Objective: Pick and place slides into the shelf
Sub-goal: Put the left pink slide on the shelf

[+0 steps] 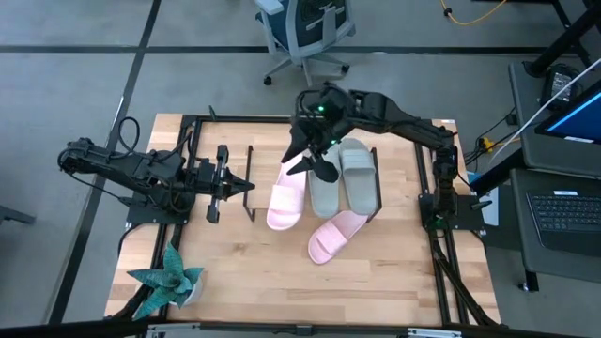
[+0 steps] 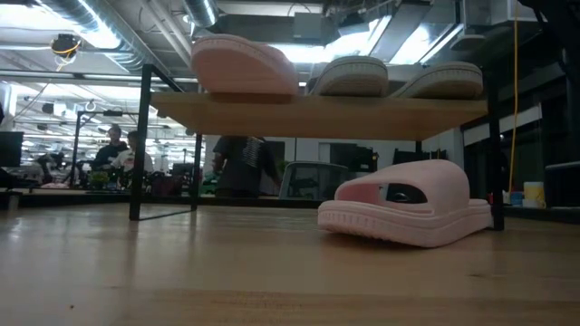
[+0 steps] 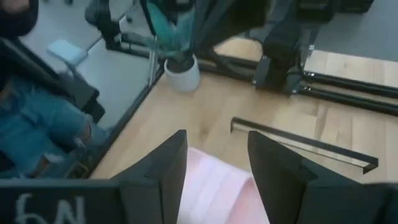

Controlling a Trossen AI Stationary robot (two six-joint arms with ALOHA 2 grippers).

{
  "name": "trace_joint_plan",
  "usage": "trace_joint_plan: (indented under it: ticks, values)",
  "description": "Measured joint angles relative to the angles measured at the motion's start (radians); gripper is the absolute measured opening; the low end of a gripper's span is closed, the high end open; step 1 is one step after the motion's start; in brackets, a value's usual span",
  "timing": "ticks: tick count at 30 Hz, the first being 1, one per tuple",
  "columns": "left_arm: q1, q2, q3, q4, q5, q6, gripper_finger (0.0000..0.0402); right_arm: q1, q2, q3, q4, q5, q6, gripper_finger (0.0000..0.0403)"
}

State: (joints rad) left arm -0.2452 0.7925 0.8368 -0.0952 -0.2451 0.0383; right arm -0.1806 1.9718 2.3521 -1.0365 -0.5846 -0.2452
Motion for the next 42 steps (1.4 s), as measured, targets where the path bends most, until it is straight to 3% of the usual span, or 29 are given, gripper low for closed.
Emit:
trace_joint_plan:
  ticks: [7, 11, 16, 22, 25, 35, 42]
  values:
    - [0.0, -0.003, 0.0, 0.0, 0.0, 0.05, 0.0, 0.017, 0.001, 0.001, -0.025, 0.035, 0.025, 0.0157]
    - [0.0, -0.003, 0.0, 0.0, -0.002, 0.051, 0.0, 0.053, -0.001, 0.001, -0.016, 0.128, -0.019, 0.0125]
    - [0.001, -0.003, 0.0, 0.0, -0.065, 0.083, 0.0, 0.097, -0.007, 0.001, -0.005, 0.131, -0.021, 0.0072]
    - [0.001, -0.003, 0.0, 0.0, -0.066, 0.13, 0.0, 0.141, -0.007, 0.001, 0.044, 0.131, -0.02, 0.0011]
    - [0.001, -0.003, 0.0, 0.0, -0.066, 0.131, 0.0, 0.166, -0.009, -0.023, 0.118, 0.131, -0.002, 0.0008]
    - [0.0, -0.01, 0.002, -0.002, -0.048, 0.131, 0.0, 0.21, -0.027, -0.302, 0.494, 0.209, 0.122, 0.0006]
    - [0.0, -0.009, 0.002, -0.033, -0.048, 0.132, 0.0, 0.231, -0.229, -0.726, 0.916, 0.347, 0.22, 0.001]
